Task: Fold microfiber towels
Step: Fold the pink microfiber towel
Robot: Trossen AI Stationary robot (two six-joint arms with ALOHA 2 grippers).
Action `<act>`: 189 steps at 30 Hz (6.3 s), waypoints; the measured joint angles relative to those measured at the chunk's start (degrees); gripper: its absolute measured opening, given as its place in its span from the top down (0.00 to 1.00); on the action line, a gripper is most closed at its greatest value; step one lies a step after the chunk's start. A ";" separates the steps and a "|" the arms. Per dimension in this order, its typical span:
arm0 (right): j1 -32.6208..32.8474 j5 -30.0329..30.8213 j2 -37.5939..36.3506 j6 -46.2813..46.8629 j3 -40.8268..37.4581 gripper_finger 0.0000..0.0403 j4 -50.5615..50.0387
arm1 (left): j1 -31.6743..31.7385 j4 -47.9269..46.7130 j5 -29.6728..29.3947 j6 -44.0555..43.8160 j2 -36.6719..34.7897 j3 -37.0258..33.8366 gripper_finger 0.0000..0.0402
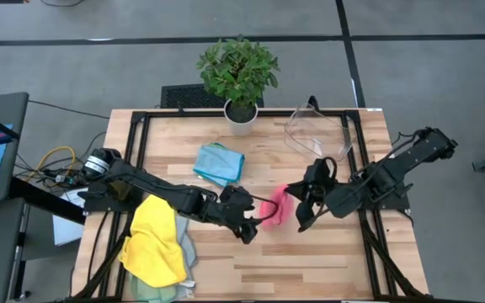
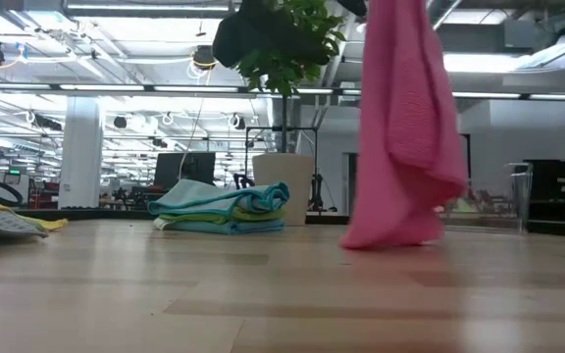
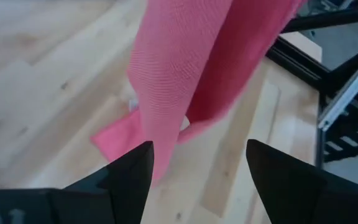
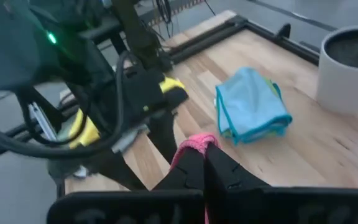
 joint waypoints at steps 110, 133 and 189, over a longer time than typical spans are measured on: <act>-2.08 -1.56 0.46 -15.00 0.00 0.96 17.51 | 0.59 17.56 -3.46 12.93 7.50 -2.79 0.38; -1.91 -1.40 0.15 -17.95 3.78 0.96 12.93 | 0.20 15.48 -2.10 11.54 7.50 -2.79 0.38; 6.40 -3.34 -0.28 2.96 3.98 0.97 -7.39 | -2.92 -24.73 11.55 -3.51 -8.66 10.08 1.00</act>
